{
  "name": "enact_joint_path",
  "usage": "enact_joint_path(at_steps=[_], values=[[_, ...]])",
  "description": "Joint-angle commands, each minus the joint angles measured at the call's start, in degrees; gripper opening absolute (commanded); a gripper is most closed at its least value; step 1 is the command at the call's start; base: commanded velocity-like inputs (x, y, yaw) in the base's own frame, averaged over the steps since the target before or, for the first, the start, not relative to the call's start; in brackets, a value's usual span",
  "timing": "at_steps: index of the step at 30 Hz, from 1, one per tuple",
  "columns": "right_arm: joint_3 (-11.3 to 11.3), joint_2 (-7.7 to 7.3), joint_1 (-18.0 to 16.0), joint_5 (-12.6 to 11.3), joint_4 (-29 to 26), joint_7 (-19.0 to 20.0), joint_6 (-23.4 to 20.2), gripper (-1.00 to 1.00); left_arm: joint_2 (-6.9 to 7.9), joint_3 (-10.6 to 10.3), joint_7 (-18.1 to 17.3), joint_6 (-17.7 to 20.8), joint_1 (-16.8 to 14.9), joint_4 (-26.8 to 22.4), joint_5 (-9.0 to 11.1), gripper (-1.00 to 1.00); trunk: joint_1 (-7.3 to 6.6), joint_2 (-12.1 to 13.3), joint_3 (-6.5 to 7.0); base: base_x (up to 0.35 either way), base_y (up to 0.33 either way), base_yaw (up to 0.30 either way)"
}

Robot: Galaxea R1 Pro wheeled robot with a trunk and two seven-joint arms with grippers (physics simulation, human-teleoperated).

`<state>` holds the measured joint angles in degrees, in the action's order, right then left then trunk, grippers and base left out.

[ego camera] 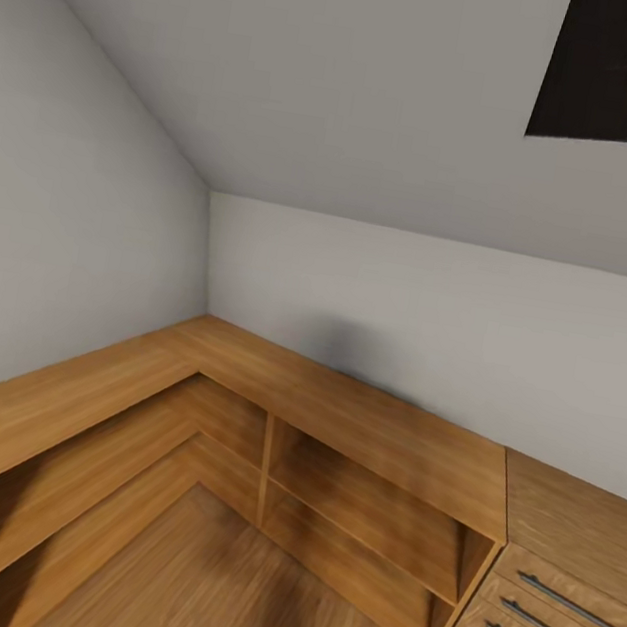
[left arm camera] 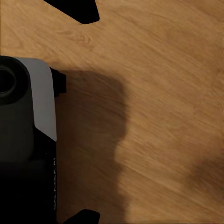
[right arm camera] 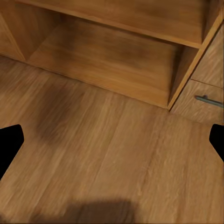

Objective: In the bedroom, organize the workspace by keeping the computer under the desk, ensuring the monitor is on the desk, placing the keyboard on the desk next to the monitor, placing the mouse on the desk next to the keyboard, moving the folder from the swivel chair onto the desk next to the mouse, stacking the notebook on top of the folder with the pen on top of the notebook, and positioning the swivel chair next to the desk.

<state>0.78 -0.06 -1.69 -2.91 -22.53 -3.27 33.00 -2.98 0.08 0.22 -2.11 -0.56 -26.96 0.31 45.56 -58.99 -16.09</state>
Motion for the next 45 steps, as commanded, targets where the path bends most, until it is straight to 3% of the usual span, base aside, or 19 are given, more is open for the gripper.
enact_joint_path(at_steps=[1, 5, 9, 14, 19, 30, 45], values=[[-0.08, -0.01, -0.08, -0.47, -0.03, -0.09, 0.41, 1.0, 0.04, 0.04, 0.06, -0.55, -0.11, -0.09, 0.05, 1.0, -0.22, 0.37, 0.11, 0.0, 0.0, 0.0], [-0.08, -0.07, -0.13, -0.73, 1.34, -0.19, 0.73, 1.0, 0.19, 0.76, 0.06, -2.72, -0.19, 0.6, 0.67, 1.0, -1.1, 1.98, 0.83, 0.0, 0.0, 0.0], [-0.08, -0.11, -0.16, -0.71, 2.96, -0.28, 3.48, 1.0, -0.02, 2.91, 0.05, -8.35, -0.23, 5.32, 2.46, 1.0, -1.98, 3.58, 1.55, 0.0, 0.0, -0.008], [-0.13, -0.11, -0.16, -0.67, 4.21, -0.25, 4.94, 1.0, -0.04, 3.33, 0.07, -10.58, -0.23, 6.47, 2.79, 1.0, -3.08, 5.59, 2.45, 0.0, 0.0, -0.156], [-0.14, -0.03, -0.16, -0.68, 5.74, -0.25, 5.21, 1.0, 0.01, 3.46, 0.05, -11.42, -0.24, 6.69, 2.77, 1.0, -3.08, 5.59, 2.45, 0.0, 0.0, -0.24], [0.05, -0.08, -0.16, -1.06, 8.71, -0.33, 5.34, 1.0, 0.72, 3.17, 0.04, -19.95, -0.24, 10.97, 2.39, 1.0, -3.08, 5.59, 2.44, 0.0, 0.0, -0.259], [0.03, 0.3, -0.16, -1.01, 10.83, -1.89, 9.8, 1.0, 1.42, 3.13, 0.04, -20.69, -0.24, 11.27, 2.39, 1.0, -3.08, 5.59, 1.98, 0.0, 0.0, -0.252]])
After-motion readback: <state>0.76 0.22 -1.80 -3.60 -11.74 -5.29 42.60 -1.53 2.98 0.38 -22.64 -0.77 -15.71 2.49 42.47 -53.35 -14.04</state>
